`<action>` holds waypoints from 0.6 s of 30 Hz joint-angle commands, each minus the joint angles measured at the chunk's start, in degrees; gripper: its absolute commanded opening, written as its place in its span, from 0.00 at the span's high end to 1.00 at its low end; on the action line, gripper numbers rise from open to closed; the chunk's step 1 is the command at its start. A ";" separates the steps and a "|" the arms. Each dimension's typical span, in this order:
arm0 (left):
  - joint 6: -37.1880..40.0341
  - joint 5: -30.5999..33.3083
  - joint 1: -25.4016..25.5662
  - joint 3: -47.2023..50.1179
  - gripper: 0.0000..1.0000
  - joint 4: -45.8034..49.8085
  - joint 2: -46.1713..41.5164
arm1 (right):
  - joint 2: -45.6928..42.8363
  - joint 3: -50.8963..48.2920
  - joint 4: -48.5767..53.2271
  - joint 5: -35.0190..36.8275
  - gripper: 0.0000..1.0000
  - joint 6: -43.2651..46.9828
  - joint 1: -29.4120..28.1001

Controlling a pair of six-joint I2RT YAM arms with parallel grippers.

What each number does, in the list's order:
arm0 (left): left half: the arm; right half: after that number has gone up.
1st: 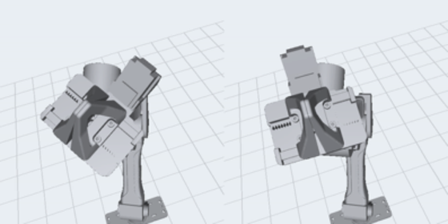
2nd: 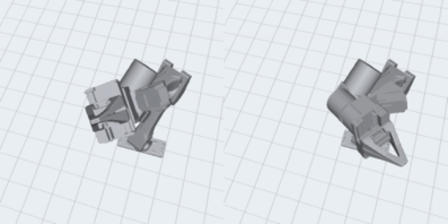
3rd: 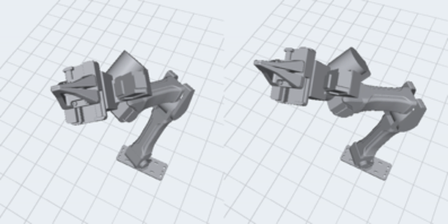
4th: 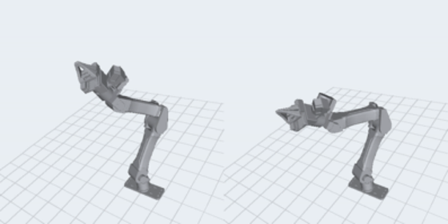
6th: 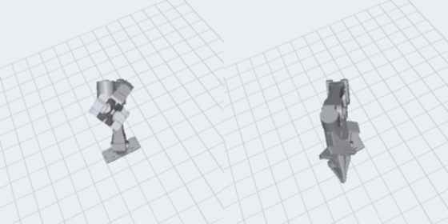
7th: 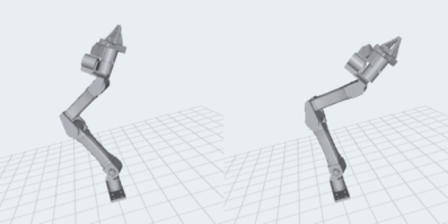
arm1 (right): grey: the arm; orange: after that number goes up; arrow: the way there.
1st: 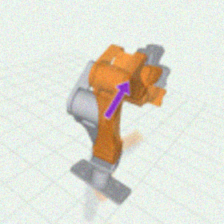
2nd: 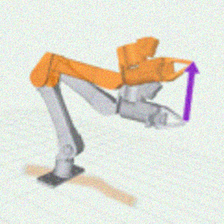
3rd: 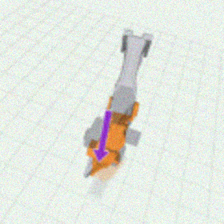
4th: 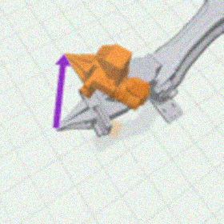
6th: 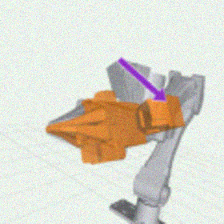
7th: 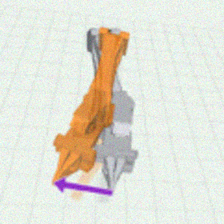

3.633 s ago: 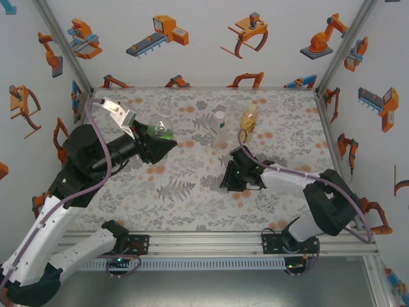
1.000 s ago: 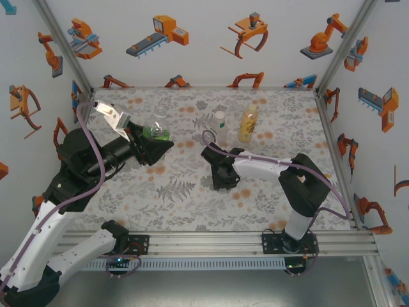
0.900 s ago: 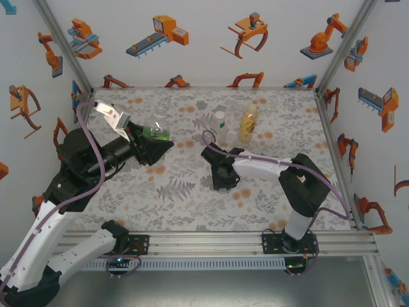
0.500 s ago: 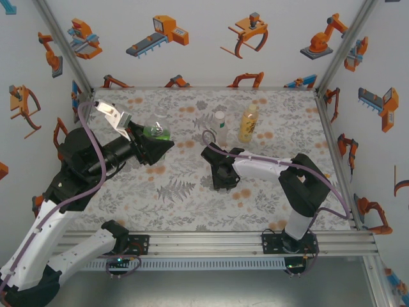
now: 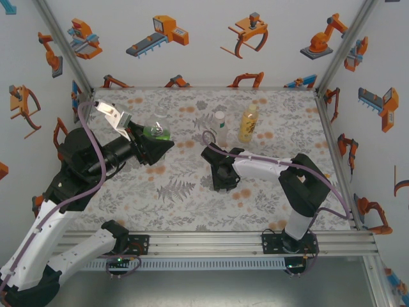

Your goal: Screw on the bottle caps

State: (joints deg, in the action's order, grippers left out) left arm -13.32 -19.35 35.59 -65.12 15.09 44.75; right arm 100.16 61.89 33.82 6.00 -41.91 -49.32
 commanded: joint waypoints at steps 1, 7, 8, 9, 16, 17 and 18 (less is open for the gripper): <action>-0.91 -0.68 0.09 -0.09 0.99 -0.94 -0.43 | -0.05 1.22 1.51 0.20 0.62 0.22 -0.41; -0.09 -1.09 0.09 0.17 1.00 -0.52 -0.22 | -1.61 1.19 1.55 1.10 0.68 0.39 -0.43; 0.49 -1.57 0.06 0.25 1.00 -0.10 0.05 | -2.19 1.15 1.60 1.20 0.69 0.43 -0.43; 1.26 -2.16 0.16 0.26 1.00 0.62 0.33 | -2.84 1.13 1.59 1.29 0.70 0.71 -0.42; 7.77 -7.21 1.30 0.33 1.00 6.35 4.10 | -9.66 0.00 1.22 0.01 0.73 4.06 0.18; 8.89 -7.87 1.85 0.42 1.00 6.98 4.72 | -11.03 -0.32 0.73 -0.72 0.74 4.96 0.44; 10.11 -8.43 2.37 0.52 1.00 7.76 5.34 | -12.14 -0.58 0.47 -1.27 0.74 5.61 0.61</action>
State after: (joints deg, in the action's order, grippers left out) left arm -8.03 -24.03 36.84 -65.08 19.77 49.04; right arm 91.55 61.87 34.04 5.58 -39.20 -49.21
